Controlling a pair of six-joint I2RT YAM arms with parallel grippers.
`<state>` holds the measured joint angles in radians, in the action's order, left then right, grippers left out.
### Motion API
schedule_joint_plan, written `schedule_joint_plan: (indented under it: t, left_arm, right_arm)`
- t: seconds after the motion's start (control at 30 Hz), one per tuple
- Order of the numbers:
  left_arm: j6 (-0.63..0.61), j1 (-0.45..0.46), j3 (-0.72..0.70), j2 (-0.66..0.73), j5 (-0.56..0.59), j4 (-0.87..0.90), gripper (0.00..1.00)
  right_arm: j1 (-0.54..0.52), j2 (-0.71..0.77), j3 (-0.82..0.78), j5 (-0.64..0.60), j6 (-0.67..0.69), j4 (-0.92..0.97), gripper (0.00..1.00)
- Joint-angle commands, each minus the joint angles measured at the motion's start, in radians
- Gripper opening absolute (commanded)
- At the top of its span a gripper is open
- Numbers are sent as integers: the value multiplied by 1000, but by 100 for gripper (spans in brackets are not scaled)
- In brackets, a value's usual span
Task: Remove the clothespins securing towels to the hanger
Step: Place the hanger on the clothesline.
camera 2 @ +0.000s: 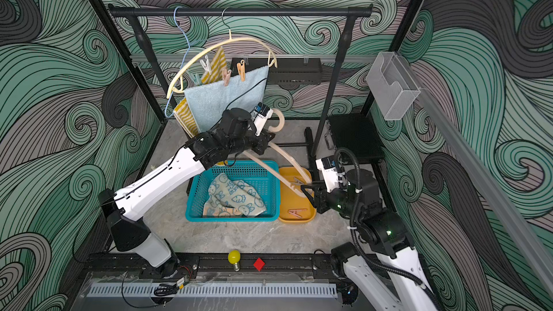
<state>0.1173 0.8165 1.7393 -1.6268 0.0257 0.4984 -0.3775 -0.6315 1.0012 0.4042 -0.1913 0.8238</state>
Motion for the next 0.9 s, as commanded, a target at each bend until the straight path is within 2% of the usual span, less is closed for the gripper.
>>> schedule_joint_plan:
  t: [0.0,0.17,0.23,0.3,0.33,0.4,0.43,0.5,0.57,0.67,0.87]
  left_arm:
    - [14,-7,48,37,-16,-39,0]
    - [15,-7,48,41,-20,-41,0]
    - [15,-7,47,41,-18,-40,0]
    - [16,-7,47,42,-18,-39,0]
    - [17,-7,46,42,-17,-39,0]
    - [23,-7,46,38,-7,-40,0]
    - [25,-7,45,39,-2,-40,7]
    - [23,-7,46,36,-6,-45,33]
    - [10,-7,49,35,-33,-50,45]
    - [23,-7,57,37,-44,-43,51]
    - [53,-7,46,80,-40,-30,53]
  right_arm:
    - [4,-2,-12,14,7,-22,37]
    - [5,0,-10,12,12,-26,32]
    - [8,-2,-9,11,13,-30,22]
    - [9,-2,-8,8,11,-39,4]
    - [9,1,-6,5,9,-42,0]
    - [9,9,-4,3,11,-47,0]
    - [9,14,-4,1,13,-48,0]
    - [9,27,4,-32,13,-47,0]
    - [8,39,21,-65,19,-36,0]
    - [9,52,59,-112,37,-6,0]
    - [9,74,119,-190,68,38,0]
